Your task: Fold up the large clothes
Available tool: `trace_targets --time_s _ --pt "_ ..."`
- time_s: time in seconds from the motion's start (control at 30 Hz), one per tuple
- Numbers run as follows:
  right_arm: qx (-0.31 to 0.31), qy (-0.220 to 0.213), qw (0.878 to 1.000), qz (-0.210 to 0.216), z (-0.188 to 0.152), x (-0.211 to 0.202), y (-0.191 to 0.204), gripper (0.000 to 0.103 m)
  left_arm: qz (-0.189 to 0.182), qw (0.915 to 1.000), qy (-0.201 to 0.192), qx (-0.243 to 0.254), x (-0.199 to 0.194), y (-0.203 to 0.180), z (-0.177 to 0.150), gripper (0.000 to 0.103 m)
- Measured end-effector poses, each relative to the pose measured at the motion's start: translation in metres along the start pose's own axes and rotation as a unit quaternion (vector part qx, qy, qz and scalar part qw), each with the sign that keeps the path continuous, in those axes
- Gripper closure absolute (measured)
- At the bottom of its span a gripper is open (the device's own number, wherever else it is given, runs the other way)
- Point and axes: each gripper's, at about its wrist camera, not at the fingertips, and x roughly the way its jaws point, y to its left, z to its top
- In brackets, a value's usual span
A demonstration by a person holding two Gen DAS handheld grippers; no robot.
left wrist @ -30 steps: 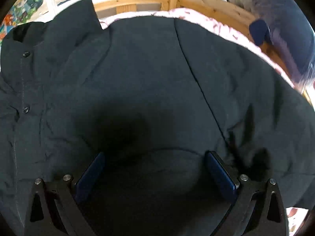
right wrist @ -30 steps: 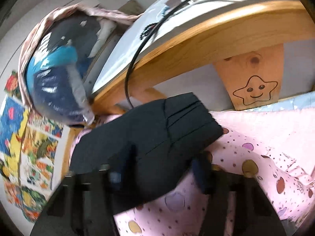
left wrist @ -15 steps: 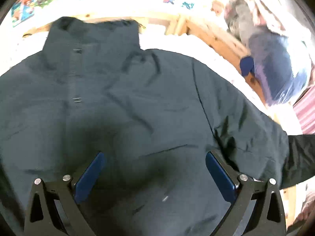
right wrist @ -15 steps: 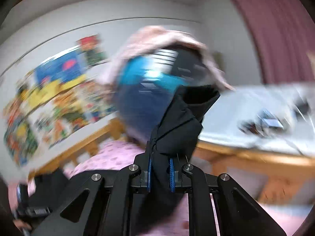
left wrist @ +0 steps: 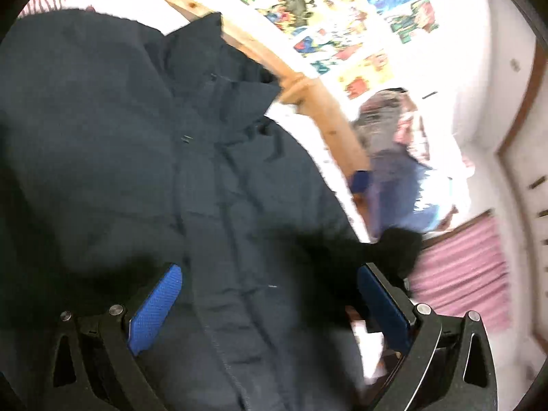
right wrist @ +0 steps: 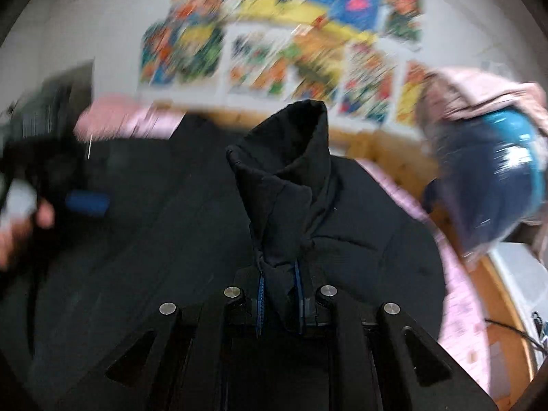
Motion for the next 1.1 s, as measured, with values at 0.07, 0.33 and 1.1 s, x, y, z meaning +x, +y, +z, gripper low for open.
trace_targets --time_s 0.07,0.33,1.1 --pt "-0.015 0.033 0.999 0.015 -0.018 0.014 0.015 0.087 -0.024 0.9996 0.011 -0.003 0.011 0.002 -0.005 0.000" --pt "-0.017 0.064 0.994 0.082 -0.045 -0.006 0.037 0.043 -0.009 0.9963 0.078 0.036 0.090 -0.014 -0.006 0.000" --pt "0.144 -0.045 0.988 0.020 -0.056 -0.074 -0.069 0.031 0.100 0.9778 -0.026 0.182 0.022 -0.099 -0.005 0.098"
